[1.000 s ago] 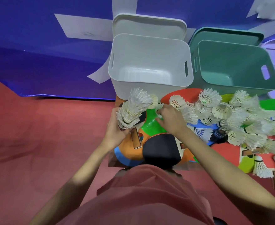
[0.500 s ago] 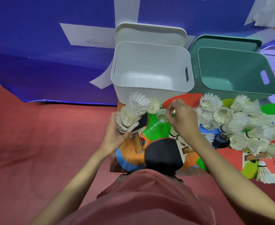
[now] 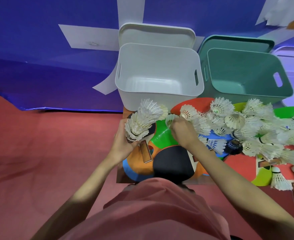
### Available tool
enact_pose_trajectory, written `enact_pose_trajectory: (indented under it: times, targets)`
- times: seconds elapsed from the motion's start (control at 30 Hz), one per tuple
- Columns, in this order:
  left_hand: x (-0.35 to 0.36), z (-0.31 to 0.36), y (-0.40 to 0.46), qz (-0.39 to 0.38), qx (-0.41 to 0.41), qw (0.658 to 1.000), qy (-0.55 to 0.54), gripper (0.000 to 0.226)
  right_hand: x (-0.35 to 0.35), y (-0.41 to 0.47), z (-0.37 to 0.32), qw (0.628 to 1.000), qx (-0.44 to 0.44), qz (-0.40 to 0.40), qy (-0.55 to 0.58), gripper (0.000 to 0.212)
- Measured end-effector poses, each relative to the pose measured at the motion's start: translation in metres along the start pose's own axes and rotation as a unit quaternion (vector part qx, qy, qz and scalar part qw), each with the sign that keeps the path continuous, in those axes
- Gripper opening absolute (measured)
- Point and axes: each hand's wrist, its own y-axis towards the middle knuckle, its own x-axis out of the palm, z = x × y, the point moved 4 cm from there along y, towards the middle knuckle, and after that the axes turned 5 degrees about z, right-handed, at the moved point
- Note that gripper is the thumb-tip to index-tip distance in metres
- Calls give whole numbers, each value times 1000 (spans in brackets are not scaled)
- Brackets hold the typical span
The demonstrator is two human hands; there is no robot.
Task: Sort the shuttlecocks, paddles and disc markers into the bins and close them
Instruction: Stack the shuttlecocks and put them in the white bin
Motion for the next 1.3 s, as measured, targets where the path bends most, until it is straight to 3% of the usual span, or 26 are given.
enact_pose_trajectory:
  times: [0.13,0.33,0.47,0.57,0.63,0.77,0.97,1.07,1.2,1.23,1.3]
  targets:
    - [-4,1,-2,13,-5,1000,-1,66,4,-2,7,997,11,74,23,16]
    - [-7,1,-2,18,-9,1000,-2,67,-28,-18,10,977,-2,190,94,9]
    - [-6,0,-2,17,-6,1000,1,67,-81,-27,6,911,31,341,231,5]
    - [-3,-2,-1,11,-4,1000,-1,64,-111,-31,-6,858,-10,421,294,6]
    - [-2,-2,0,7,-2,1000,-2,60,-117,-28,-16,855,-51,413,311,8]
    - [1,-1,7,1,6,1000,-1,59,-101,-16,-30,894,-126,302,305,12]
    - [-1,-1,17,-8,-2,999,-39,67,-89,1,-35,906,-120,212,346,17]
    - [-3,-2,21,4,-6,998,-63,66,-95,6,-36,883,-88,209,410,22]
    - [-8,-6,27,38,-15,996,-75,61,-94,12,-26,825,13,295,482,26]
    - [-9,-8,29,40,-15,996,-80,60,-87,15,-20,820,46,311,478,24]
    - [-11,-10,29,44,-19,995,-90,57,-65,21,-8,849,97,297,425,22]
